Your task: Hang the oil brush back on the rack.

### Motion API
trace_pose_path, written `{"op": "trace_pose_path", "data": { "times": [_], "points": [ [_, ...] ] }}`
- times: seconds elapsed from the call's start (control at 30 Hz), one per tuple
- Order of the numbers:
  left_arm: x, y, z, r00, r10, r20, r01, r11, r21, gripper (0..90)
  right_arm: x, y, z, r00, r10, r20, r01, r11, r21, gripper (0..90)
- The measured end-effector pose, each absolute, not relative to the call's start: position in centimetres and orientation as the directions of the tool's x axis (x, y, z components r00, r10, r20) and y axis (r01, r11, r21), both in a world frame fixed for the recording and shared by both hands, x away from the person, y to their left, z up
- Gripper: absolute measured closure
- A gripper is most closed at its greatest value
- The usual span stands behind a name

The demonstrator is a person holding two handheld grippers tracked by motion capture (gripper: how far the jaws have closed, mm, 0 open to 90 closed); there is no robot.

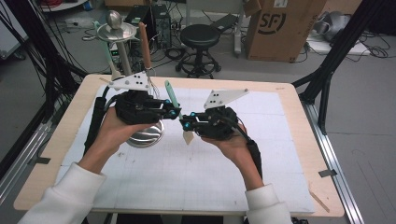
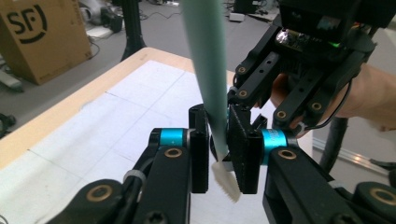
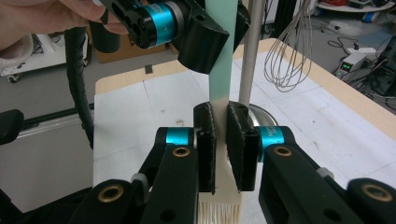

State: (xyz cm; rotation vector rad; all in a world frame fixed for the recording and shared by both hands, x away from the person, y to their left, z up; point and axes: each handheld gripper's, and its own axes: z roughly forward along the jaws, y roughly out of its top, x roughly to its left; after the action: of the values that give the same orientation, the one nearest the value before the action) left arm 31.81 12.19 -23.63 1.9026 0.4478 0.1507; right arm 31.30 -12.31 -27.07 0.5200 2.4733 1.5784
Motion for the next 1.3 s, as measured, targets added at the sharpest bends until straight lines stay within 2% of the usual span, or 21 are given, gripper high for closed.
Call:
{"op": "trace_pose_path", "data": {
  "times": [0.07, 0.27, 0.43, 0.57, 0.63, 0.67, 0.77, 0.97, 1.3],
  "points": [
    [31.7, 12.0, -23.7, 0.924, 0.366, -0.111, 0.232, -0.306, 0.923, 83.6, 31.2, -12.0, -27.1, -0.930, 0.365, 0.046, 0.198, 0.389, 0.900, 82.0],
    [31.5, 12.4, -23.4, 0.933, 0.354, -0.074, 0.197, -0.328, 0.924, 84.3, 31.3, -11.5, -27.4, -0.938, 0.342, 0.065, 0.200, 0.376, 0.905, 79.8],
    [31.4, 13.0, -23.2, 0.947, 0.316, -0.058, 0.170, -0.342, 0.924, 84.4, 31.3, -11.7, -27.7, -0.941, 0.329, 0.082, 0.212, 0.381, 0.900, 64.4],
    [31.2, 13.5, -23.1, 0.960, 0.278, -0.031, 0.138, -0.373, 0.918, 84.4, 31.3, -12.3, -28.1, -0.944, 0.308, 0.116, 0.236, 0.388, 0.891, 36.3],
    [31.1, 13.8, -23.0, 0.967, 0.256, -0.003, 0.106, -0.387, 0.916, 84.4, 31.3, -12.5, -28.3, -0.940, 0.314, 0.133, 0.258, 0.399, 0.880, 16.5],
    [31.0, 14.0, -23.0, 0.969, 0.247, 0.004, 0.098, -0.396, 0.913, 84.4, 31.3, -12.7, -28.5, -0.943, 0.308, 0.128, 0.253, 0.411, 0.876, 9.6],
    [30.8, 14.7, -22.9, 0.973, 0.232, 0.014, 0.085, -0.413, 0.907, 84.4, 31.3, -13.3, -29.0, -0.951, 0.291, 0.105, 0.226, 0.420, 0.879, 0.1],
    [30.9, 17.0, -22.3, 0.971, 0.238, 0.026, 0.081, -0.428, 0.900, 84.4, 31.0, -15.1, -29.2, -0.946, 0.305, 0.105, 0.231, 0.411, 0.882, 0.0],
    [31.3, 21.2, -20.7, 0.957, 0.292, -0.005, 0.133, -0.422, 0.897, 84.4, 30.6, -17.5, -29.9, -0.933, 0.355, 0.063, 0.221, 0.425, 0.878, 0.0]
  ]
}}
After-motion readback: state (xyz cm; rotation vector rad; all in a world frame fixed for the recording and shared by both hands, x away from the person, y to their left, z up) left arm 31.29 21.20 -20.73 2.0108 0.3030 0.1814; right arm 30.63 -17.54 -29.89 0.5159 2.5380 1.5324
